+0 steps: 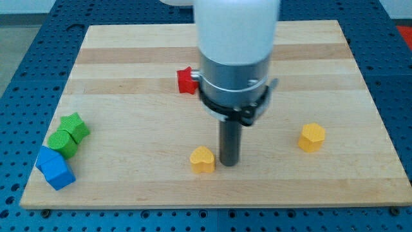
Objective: Move the yellow heart towards the up
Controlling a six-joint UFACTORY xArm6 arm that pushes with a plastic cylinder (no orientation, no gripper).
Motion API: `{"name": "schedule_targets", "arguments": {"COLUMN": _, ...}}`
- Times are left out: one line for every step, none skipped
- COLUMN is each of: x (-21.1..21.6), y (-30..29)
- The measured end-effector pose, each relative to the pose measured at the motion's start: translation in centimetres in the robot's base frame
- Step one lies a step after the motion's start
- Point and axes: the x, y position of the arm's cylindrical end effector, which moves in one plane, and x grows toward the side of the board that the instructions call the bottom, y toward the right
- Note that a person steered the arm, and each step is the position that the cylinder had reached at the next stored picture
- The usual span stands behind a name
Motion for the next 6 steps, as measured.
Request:
{"name": "schedule_targets", "arguments": {"x": 3.3, "y": 1.2}}
{"name": "schedule_targets", "arguments": {"x": 3.9, "y": -2.3}}
{"name": "schedule_targets", "arguments": {"x": 1.9, "y": -4.8}}
{"name": "schedule_targets", "arguments": {"x": -1.3, "y": -6.4}}
{"name": "schedule_targets", "arguments": {"x": -4.9, "y": -8.1}}
{"name": "schedule_targets", "arguments": {"x": -7.1, "y": -9.6}}
